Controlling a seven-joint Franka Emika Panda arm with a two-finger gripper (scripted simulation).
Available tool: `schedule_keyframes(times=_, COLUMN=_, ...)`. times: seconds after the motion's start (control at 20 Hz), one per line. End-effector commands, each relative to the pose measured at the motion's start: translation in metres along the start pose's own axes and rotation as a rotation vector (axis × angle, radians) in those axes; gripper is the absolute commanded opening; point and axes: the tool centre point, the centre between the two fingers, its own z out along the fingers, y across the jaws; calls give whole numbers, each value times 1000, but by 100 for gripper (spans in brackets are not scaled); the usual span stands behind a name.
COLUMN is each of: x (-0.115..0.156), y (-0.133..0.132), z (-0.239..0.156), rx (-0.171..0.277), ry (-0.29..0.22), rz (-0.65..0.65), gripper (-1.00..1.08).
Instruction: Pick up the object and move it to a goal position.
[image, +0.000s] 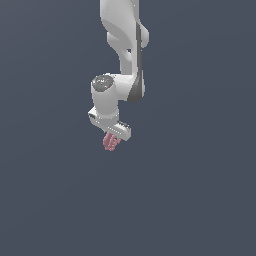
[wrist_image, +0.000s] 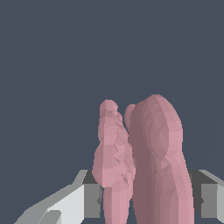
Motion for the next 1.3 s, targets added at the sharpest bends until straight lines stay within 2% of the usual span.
schedule_keyframes(times=0.0, x=3, y=-2, z=-6, rx=0, ry=1, rz=0, gripper=-100)
schedule_keyframes(times=0.4, x=25, y=-11, z=-44, rx=0, ry=1, rz=0, gripper=-100)
schedule_keyframes(times=1.25, x=95, y=-43, z=-166, rx=-1, ry=1, rz=0, gripper=-100)
